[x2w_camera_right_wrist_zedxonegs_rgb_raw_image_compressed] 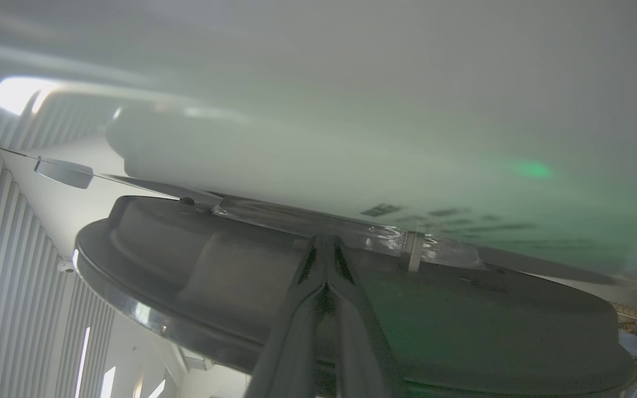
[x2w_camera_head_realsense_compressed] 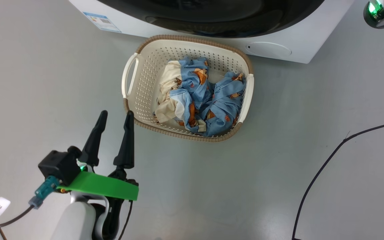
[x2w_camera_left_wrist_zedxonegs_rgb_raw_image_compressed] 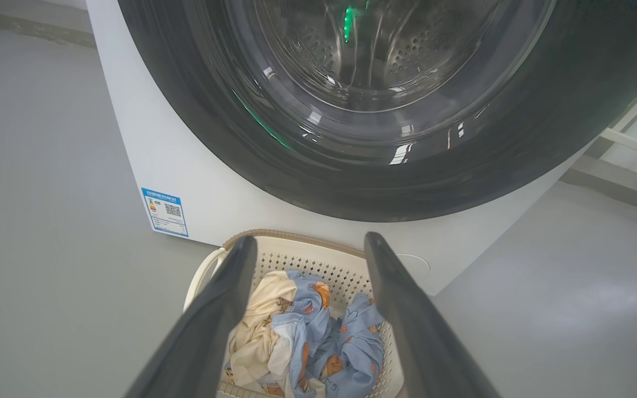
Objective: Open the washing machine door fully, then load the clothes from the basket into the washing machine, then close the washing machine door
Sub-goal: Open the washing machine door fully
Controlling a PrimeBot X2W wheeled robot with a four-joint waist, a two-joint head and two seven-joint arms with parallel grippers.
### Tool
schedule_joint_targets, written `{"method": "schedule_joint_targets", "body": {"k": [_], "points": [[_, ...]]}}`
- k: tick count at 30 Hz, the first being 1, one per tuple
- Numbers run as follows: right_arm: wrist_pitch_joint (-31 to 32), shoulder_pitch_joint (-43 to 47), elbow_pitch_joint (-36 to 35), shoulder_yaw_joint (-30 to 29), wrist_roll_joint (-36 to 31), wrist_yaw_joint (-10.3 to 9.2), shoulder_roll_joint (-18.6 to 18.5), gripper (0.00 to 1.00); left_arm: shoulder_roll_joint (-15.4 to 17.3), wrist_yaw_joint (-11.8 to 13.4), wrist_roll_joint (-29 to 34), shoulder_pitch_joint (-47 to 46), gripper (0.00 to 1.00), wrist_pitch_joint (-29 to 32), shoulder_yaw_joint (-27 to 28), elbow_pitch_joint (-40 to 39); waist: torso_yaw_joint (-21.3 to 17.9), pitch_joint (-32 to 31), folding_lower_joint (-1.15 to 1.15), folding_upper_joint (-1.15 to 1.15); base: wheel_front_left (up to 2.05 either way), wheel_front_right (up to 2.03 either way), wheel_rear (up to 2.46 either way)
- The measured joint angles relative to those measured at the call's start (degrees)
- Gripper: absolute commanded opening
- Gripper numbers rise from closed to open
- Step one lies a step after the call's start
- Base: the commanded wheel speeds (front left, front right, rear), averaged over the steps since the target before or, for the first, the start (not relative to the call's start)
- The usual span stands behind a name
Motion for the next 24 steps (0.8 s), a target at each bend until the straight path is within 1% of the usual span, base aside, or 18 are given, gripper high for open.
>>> {"method": "schedule_joint_targets", "body": {"k": [14, 24], "points": [[1.23, -0.47, 0.05, 1.45, -1.82, 0.0, 0.3, 0.0, -0.04, 0.0, -0.33, -0.38, 1.0, 0.0, -0.82, 0.13, 0.25, -0.95, 0.0, 0.0, 0.0, 0.0, 0.0], [2.24, 3.11, -0.91, 2.27, -2.8, 0.0, 2.09, 0.0, -0.03, 0.0, -0.32, -0.27, 1.0, 0.0, -0.82, 0.44, 0.04, -3.06, 0.0, 0.0, 0.0, 0.0, 0.0]]}}
